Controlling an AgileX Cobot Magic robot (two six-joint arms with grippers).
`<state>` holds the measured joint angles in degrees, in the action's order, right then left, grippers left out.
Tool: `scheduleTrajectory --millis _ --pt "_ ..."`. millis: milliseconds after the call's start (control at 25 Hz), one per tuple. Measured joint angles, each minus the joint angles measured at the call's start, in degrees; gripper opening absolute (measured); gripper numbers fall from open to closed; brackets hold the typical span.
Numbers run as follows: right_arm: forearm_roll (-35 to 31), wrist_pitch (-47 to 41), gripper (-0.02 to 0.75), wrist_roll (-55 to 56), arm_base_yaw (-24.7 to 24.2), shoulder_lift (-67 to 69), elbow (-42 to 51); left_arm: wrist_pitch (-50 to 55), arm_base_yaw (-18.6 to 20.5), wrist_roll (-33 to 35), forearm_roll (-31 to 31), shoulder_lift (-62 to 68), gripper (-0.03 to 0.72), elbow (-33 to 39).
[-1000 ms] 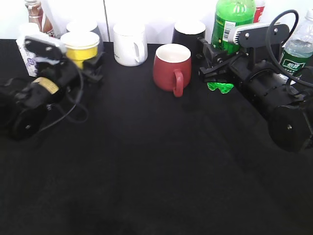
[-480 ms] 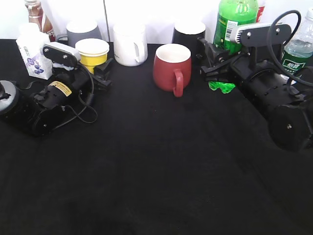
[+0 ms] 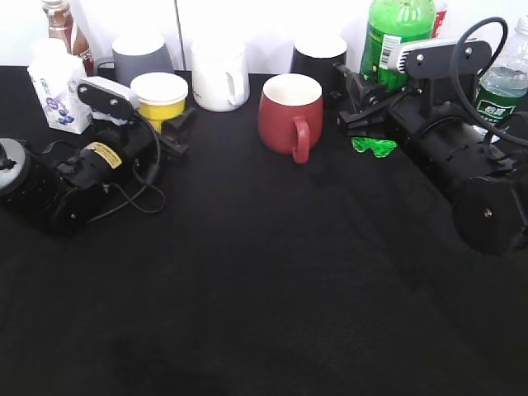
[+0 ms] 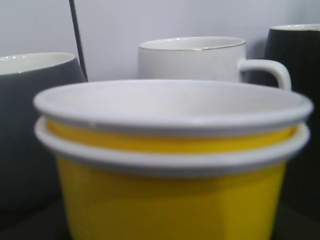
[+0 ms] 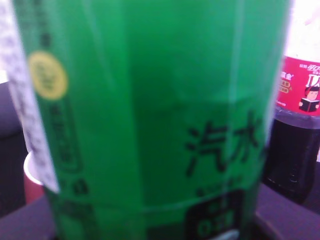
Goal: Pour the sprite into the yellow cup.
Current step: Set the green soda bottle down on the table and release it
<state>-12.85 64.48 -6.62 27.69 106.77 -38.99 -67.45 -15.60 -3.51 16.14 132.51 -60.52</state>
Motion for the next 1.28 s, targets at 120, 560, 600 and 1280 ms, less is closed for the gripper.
scheduleTrajectory --millis 120,560,600,1280 --pt "0.0 0.0 0.419 0.0 0.0 0.0 0.0 0.1 0.0 0.0 0.1 0.0 0.48 0.3" --pt "-1.1 0.1 0.419 0.0 0.0 0.0 0.0 4.8 0.0 -0.6 -0.6 -7.7 0.612 12.3" --pt "-3.5 0.5 0.419 0.0 0.0 0.0 0.0 6.0 0.0 -0.6 -0.6 -9.9 0.612 15.0" --pt "-4.1 1.1 0.43 0.0 -6.4 15.8 -12.9 53.4 -2.8 -0.5 -5.5 -59.5 0.585 27.7"
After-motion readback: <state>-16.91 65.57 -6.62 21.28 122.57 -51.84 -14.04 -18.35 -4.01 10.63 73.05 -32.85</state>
